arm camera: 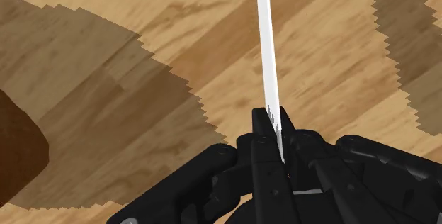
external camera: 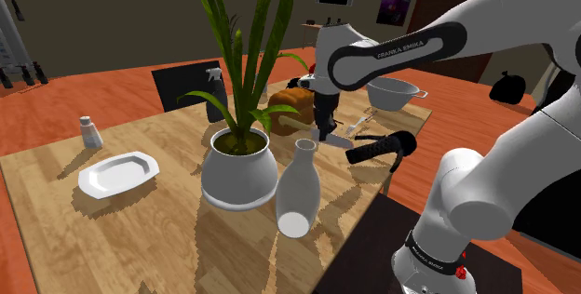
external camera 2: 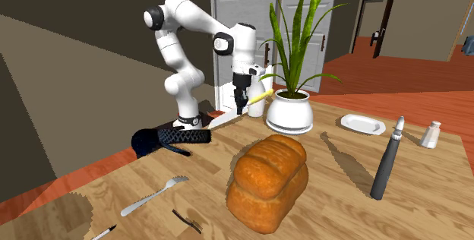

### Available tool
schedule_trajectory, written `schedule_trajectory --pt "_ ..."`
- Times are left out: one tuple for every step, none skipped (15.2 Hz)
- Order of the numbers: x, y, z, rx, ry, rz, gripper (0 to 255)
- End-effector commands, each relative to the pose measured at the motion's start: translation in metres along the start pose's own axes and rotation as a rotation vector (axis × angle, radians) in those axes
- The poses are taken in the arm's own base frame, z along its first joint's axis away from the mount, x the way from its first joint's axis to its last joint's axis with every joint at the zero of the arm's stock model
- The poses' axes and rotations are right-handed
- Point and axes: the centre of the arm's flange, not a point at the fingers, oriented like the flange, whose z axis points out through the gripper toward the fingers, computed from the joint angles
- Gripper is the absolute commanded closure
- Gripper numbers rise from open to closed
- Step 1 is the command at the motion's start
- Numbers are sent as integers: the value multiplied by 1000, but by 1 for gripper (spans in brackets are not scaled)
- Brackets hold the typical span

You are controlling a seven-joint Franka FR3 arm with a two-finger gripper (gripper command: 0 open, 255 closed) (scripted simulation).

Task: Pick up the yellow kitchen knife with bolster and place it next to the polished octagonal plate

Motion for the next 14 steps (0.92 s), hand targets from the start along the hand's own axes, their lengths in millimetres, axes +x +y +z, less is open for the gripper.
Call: schedule_trajectory --pt "26 -12 -6 1 0 1 255" --pt "38 -17 -7 1 0 1 255" --pt "50 -22 -9 1 0 1 255" --pt "62 -28 -10 1 0 1 255" --pt "74 -33 -11 1 0 1 255" --pt "86 -39 -12 1 0 1 255" --pt "98 -44 -14 1 0 1 255" --pt "110 -50 -15 1 0 1 255" --pt "122 -55 -16 1 0 1 255" --pt "134 -61 -17 1 0 1 255" --pt "146 -66 -18 1 0 1 255" --pt "158 -71 -20 1 0 1 255" --pt "170 -77 -21 1 0 1 255" --pt "182 -82 -22 1 0 1 255"
